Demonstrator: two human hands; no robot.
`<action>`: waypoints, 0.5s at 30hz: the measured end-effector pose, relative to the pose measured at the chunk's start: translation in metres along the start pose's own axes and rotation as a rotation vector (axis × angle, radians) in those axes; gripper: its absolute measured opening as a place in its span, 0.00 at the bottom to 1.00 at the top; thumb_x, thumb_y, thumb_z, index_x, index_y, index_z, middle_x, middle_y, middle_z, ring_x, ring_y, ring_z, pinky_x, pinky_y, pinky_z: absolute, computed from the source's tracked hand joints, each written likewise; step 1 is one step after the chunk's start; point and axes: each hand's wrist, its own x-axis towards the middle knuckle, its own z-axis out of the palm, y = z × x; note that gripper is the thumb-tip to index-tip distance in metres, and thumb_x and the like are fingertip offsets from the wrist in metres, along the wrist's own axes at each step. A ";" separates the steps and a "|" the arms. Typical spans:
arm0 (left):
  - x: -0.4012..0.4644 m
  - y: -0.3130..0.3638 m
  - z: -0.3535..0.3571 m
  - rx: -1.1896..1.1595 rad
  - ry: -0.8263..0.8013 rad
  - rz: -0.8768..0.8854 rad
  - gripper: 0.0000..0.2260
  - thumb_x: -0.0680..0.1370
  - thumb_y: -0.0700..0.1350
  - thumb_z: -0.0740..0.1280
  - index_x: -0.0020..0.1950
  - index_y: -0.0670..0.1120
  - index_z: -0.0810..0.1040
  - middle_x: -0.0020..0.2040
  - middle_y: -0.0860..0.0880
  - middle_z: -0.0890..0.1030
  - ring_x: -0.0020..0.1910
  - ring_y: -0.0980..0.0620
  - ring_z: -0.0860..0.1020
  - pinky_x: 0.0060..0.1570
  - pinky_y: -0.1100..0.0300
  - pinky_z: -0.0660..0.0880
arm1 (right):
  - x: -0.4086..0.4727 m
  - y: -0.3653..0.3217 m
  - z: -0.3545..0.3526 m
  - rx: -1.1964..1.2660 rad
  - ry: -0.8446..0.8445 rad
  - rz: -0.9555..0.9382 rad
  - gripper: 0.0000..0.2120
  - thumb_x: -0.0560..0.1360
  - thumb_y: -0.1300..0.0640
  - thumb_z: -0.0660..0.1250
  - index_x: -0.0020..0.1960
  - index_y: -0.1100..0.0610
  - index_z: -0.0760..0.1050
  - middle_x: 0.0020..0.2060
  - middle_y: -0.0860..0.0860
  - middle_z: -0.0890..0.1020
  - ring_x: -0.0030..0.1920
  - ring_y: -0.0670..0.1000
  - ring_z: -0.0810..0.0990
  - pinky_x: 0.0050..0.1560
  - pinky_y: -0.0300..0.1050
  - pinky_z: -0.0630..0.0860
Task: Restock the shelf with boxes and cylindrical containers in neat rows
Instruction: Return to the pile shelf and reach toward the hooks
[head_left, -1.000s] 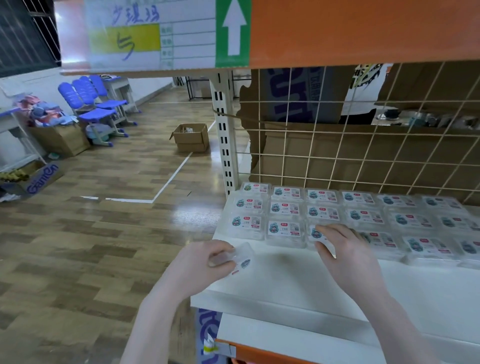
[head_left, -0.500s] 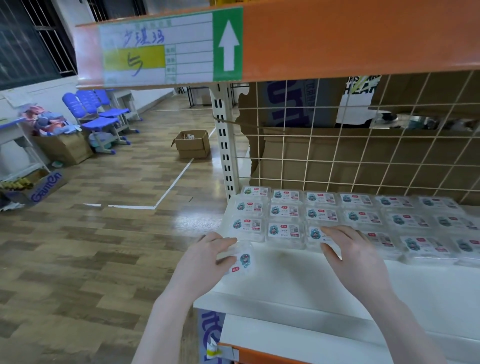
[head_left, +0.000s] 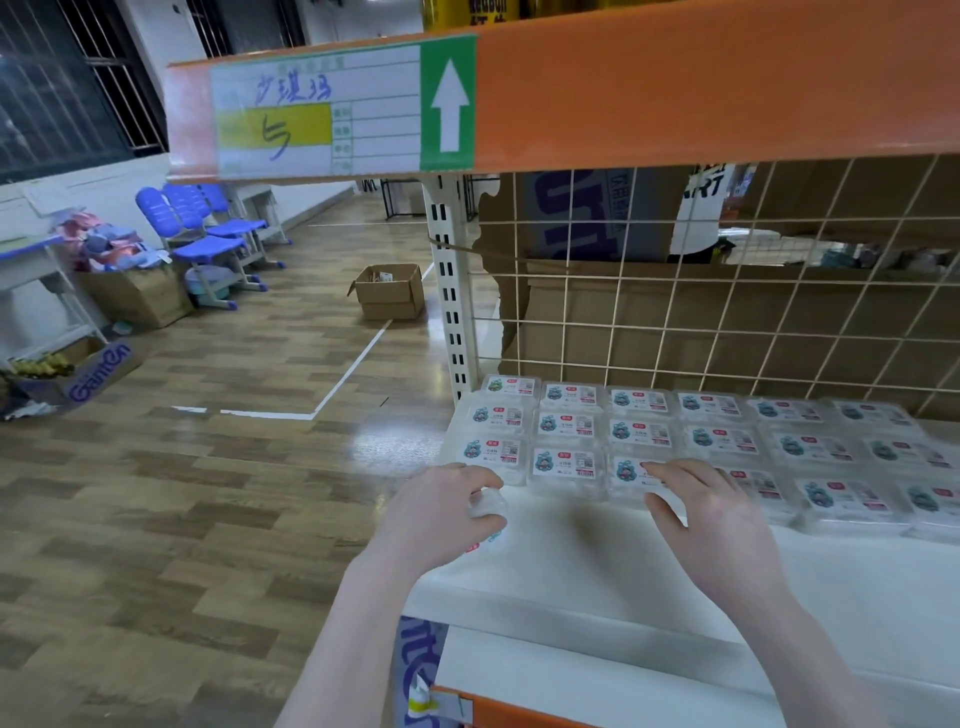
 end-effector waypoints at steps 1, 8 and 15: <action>0.000 0.001 0.000 -0.003 -0.003 -0.009 0.16 0.73 0.52 0.67 0.61 0.57 0.76 0.52 0.55 0.77 0.51 0.55 0.74 0.51 0.58 0.74 | 0.000 0.001 0.000 0.001 -0.005 0.003 0.16 0.62 0.66 0.77 0.48 0.59 0.82 0.43 0.55 0.82 0.39 0.60 0.81 0.41 0.52 0.77; -0.003 -0.003 -0.005 -0.218 0.151 -0.169 0.11 0.72 0.49 0.69 0.54 0.53 0.76 0.43 0.58 0.76 0.38 0.56 0.75 0.38 0.62 0.70 | -0.002 0.005 0.001 -0.025 -0.019 0.012 0.18 0.59 0.66 0.79 0.48 0.59 0.82 0.41 0.55 0.83 0.39 0.61 0.81 0.41 0.54 0.78; -0.015 -0.012 -0.006 -0.643 0.305 -0.430 0.06 0.73 0.43 0.67 0.48 0.49 0.74 0.41 0.49 0.80 0.37 0.52 0.80 0.43 0.48 0.79 | 0.000 0.005 0.004 -0.022 -0.022 0.019 0.17 0.60 0.66 0.78 0.48 0.59 0.82 0.42 0.56 0.83 0.40 0.61 0.81 0.41 0.54 0.77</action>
